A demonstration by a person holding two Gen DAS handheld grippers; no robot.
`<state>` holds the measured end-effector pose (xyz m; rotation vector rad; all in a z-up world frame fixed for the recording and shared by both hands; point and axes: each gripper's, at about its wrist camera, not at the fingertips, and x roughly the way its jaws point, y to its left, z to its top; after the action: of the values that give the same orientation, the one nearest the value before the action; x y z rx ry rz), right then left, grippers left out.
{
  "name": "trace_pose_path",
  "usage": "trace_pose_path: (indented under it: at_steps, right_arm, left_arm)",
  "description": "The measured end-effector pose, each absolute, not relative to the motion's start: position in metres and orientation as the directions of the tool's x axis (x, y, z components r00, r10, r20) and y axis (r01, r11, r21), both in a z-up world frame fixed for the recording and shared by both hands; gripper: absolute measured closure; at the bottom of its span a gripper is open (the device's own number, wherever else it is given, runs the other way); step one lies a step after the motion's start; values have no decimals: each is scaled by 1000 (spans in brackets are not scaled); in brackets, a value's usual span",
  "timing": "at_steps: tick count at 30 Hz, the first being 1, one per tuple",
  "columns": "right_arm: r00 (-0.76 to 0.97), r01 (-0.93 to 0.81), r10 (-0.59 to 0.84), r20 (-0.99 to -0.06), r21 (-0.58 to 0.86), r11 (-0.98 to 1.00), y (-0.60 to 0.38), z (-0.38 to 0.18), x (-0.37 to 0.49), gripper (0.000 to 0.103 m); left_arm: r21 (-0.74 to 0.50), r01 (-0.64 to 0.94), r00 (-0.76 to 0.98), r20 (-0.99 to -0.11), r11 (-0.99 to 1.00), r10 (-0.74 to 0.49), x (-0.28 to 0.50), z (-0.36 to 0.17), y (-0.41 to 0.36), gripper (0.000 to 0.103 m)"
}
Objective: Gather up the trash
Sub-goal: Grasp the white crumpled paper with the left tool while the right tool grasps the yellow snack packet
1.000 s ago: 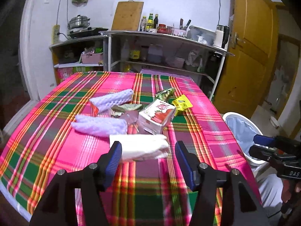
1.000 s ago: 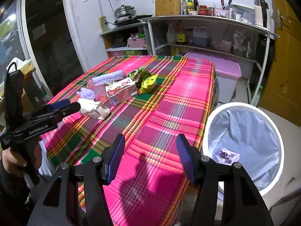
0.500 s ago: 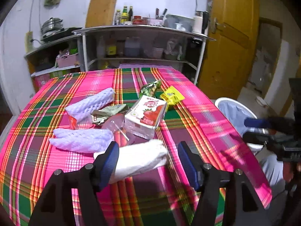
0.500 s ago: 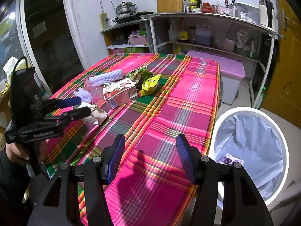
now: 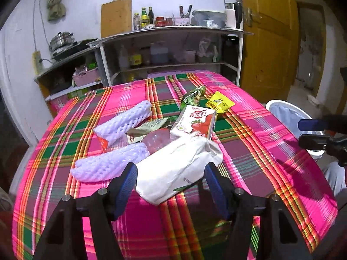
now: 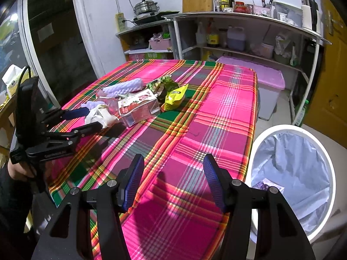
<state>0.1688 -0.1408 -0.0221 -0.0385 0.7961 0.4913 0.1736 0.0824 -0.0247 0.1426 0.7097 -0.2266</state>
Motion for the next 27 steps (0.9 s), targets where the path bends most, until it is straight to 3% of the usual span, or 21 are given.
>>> trace_pose_path:
  at_steps: [5, 10, 12, 15, 17, 21, 23, 27]
  right_arm:
    - [585, -443, 415, -697, 154, 883, -138, -24, 170, 45]
    - [584, -442, 415, -697, 156, 883, -137, -24, 170, 45]
    - [584, -439, 415, -698, 158, 884, -137, -24, 171, 45]
    - [582, -436, 418, -698, 165, 884, -137, -23, 175, 45]
    - [582, -438, 420, -697, 166, 883, -137, -22, 176, 45]
    - [583, -444, 420, -696, 159, 882, -134, -20, 182, 45]
    - [584, -446, 418, -696, 155, 881, -134, -19, 187, 45]
    - [586, -454, 417, -695, 144, 879, -131, -18, 193, 45]
  left_arm:
    - [73, 248, 740, -658, 966, -140, 172, -29, 86, 40]
    - [68, 194, 739, -666, 979, -100, 178, -28, 97, 71]
    - [41, 183, 741, -662, 982, -111, 178, -27, 102, 74]
    - [0, 167, 744, -656, 986, -126, 177, -25, 110, 94]
    - [-42, 166, 745, -649, 985, -153, 174, -23, 114, 99]
    - [-97, 184, 755, -624, 978, -204, 168, -18, 117, 99]
    - [-98, 177, 765, -613, 979, -199, 169, -13, 117, 95]
    - [-107, 191, 767, -604, 976, -217, 178, -9, 117, 58]
